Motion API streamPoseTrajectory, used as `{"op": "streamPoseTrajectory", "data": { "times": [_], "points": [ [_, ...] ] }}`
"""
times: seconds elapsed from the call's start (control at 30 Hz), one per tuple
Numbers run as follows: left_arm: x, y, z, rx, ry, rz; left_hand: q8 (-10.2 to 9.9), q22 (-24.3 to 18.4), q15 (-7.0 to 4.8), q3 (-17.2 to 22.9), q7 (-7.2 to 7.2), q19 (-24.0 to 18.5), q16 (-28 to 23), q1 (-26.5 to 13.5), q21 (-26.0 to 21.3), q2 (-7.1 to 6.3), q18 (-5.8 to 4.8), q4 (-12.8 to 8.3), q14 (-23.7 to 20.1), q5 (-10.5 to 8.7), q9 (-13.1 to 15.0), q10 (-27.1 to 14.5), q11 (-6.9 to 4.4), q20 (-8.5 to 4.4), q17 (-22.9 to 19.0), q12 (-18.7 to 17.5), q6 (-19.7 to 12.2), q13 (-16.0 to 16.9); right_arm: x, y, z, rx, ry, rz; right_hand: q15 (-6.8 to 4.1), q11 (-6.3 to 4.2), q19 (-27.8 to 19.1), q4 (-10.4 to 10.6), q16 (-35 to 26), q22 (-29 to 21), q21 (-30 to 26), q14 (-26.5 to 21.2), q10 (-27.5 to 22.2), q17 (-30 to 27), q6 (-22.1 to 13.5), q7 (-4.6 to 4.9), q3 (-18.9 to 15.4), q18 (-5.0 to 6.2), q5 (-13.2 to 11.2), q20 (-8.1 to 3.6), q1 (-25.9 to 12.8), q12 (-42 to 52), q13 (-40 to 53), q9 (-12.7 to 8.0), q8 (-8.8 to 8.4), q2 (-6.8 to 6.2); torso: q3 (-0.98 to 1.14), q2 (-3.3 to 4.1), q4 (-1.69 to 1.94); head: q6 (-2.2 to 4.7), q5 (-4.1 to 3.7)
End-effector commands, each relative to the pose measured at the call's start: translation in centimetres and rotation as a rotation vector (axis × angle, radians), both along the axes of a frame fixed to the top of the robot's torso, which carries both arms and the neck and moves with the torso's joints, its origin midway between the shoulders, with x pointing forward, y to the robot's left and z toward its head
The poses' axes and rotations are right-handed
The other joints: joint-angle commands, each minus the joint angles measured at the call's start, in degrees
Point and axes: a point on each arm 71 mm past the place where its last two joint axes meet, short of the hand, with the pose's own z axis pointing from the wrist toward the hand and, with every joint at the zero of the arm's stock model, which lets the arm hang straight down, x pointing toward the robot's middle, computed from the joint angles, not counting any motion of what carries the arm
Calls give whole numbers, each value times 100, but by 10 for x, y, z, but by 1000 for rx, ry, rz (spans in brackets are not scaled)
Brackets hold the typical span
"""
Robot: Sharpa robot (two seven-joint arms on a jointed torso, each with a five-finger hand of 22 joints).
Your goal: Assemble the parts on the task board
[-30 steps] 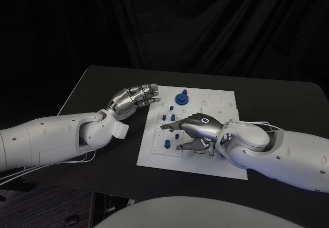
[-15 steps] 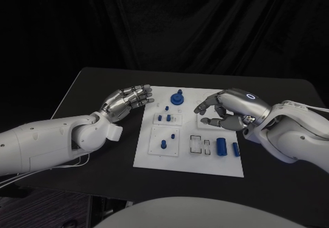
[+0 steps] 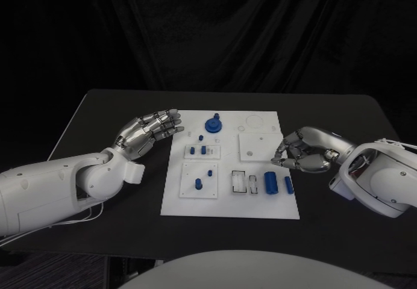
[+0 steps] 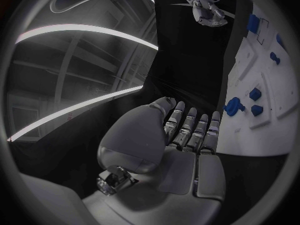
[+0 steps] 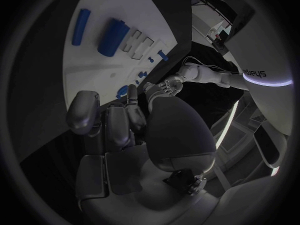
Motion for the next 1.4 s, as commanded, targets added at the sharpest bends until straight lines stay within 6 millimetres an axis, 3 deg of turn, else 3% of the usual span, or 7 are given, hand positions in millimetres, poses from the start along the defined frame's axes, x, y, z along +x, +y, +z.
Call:
{"op": "streamPoseTrajectory", "data": {
  "times": [0.03, 0.17, 0.3, 0.43, 0.83, 1.33, 1.4],
  "points": [
    [0, 0, 2, -22, -14, 15, 32, -14, -22, 35, 103, 34, -4, -71, -12, -5, 9, 2, -9, 25, 6, 22, 3, 3, 0, 16, 40, 3, -1, -10, -16, -74, 152, -128, -10, -1, 95, 25, 170, 858, 224, 163, 405, 226, -122, -16, -119, -127, 51, 0, -443, 456, 924, 190, 260, 47, -4, 2, 6, -1, -47],
    [0, 0, 1, -25, -14, 12, 34, -20, -25, 52, 106, 31, -8, -79, -13, -1, 12, 4, -17, 29, 6, 22, 7, 3, -1, 16, 45, 2, -6, -10, -31, -130, 210, -167, -116, -125, 220, 27, 432, 931, 608, 306, 1079, 603, -262, -135, -206, -180, -39, -90, -1055, 982, 2302, 785, 1040, 62, 1, -6, -3, -1, -77],
    [0, -1, 1, -27, -13, 9, 33, -21, -25, 66, 108, 31, -5, -84, -14, 5, 13, 7, -18, 33, 4, 21, 9, 3, -1, 16, 40, 2, -9, -6, -40, -165, 228, -172, -198, -223, 268, 28, 554, 959, 756, 354, 1385, 778, -206, -248, -311, -201, 41, -164, -1358, 1124, 2859, 1127, 1441, 71, 9, -3, 8, -1, -111],
    [0, -1, 1, -27, -12, 6, 33, -21, -25, 66, 108, 31, -5, -84, -14, 5, 13, 7, -18, 33, 4, 21, 9, 3, -1, 16, 40, 2, -9, -2, -45, -197, 222, -168, -235, -263, 289, 33, 585, 974, 841, 363, 1385, 820, -224, -294, -398, -214, -190, -206, -1516, 1124, 2859, 1310, 1602, 88, 12, -3, -10, -1, -98],
    [1, -1, 1, -28, -9, 3, 34, -32, -24, 91, 112, 25, -2, -95, -16, 14, 14, 12, -22, 36, 2, 24, 14, 5, -1, 21, 41, 1, -7, 6, -53, -283, 202, -159, -254, -282, 278, 34, 509, 961, 813, 341, 1385, 711, -247, -314, -481, -206, -502, -227, -1635, 1124, 2859, 1432, 1663, 98, 2, -3, 4, -1, -140],
    [1, -1, -2, -24, 5, -7, 28, -52, -20, 132, 120, 11, -5, -114, -21, 18, 14, 17, -34, 34, -5, 19, 26, 5, -2, 18, 17, 0, -2, 14, -66, -408, 221, -141, -271, -305, 256, 34, 464, 946, 764, 334, 1385, 643, -130, -342, -553, -196, -536, -239, -1743, 1124, 2859, 1457, 1643, 64, 2, -5, -3, -1, -154],
    [1, -2, -3, -23, 9, -10, 27, -59, -19, 140, 123, 6, -6, -118, -22, 17, 13, 18, -37, 33, -7, 15, 29, 6, -3, 14, 13, -1, -1, 16, -69, -415, 224, -136, -282, -317, 262, 31, 491, 956, 807, 347, 1385, 678, -69, -355, -598, -203, -748, -251, -1894, 1124, 2859, 1473, 1602, 123, 6, -4, -1, -1, -155]
  ]
}}
